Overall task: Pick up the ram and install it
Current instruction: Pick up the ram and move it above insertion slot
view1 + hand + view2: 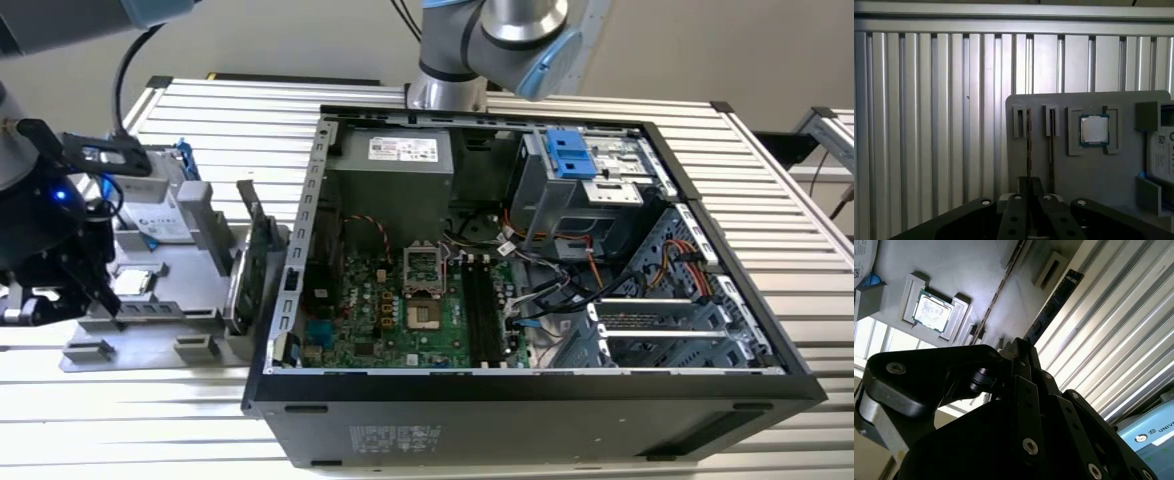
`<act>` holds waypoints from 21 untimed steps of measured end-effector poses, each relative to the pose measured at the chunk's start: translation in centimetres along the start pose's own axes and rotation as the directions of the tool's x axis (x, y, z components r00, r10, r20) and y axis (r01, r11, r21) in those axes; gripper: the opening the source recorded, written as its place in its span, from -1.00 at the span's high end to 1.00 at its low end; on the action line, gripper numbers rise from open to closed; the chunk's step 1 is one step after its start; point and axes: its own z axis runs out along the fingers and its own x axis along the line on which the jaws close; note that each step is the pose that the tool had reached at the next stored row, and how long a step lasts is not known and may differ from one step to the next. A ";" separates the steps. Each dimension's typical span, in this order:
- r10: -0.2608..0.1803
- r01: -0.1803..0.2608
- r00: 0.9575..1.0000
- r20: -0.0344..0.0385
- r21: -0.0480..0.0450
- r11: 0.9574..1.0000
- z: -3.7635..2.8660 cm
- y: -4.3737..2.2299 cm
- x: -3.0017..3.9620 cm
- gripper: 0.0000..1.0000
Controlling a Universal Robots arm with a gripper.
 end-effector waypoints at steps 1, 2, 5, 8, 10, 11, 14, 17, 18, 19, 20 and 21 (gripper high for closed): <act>0.000 0.000 1.000 0.000 0.000 1.000 -0.07 0.00 0.00 1.00; 0.000 0.000 1.000 0.000 0.000 1.000 -0.14 0.00 0.00 1.00; 0.000 0.000 1.000 0.000 0.000 1.000 -0.38 0.01 -0.01 1.00; 0.000 0.000 1.000 0.000 0.000 1.000 -0.64 0.02 -0.01 1.00; 0.000 0.000 1.000 0.000 0.000 1.000 -0.82 0.02 -0.01 1.00; 0.000 0.000 1.000 0.000 0.000 1.000 -0.88 0.02 -0.01 1.00; 0.000 0.000 1.000 0.000 0.000 1.000 -1.13 0.03 -0.01 1.00; 0.000 0.000 1.000 0.000 0.000 1.000 -1.36 0.03 -0.02 1.00; 0.000 0.000 1.000 0.000 0.000 1.000 -1.44 0.04 -0.02 1.00; 0.000 0.000 1.000 0.000 0.000 1.000 -1.51 0.04 -0.02 1.00; 0.000 0.000 1.000 0.000 0.000 1.000 -1.59 0.04 -0.02 1.00; 0.000 0.000 1.000 0.000 0.000 1.000 -1.67 0.04 -0.02 1.00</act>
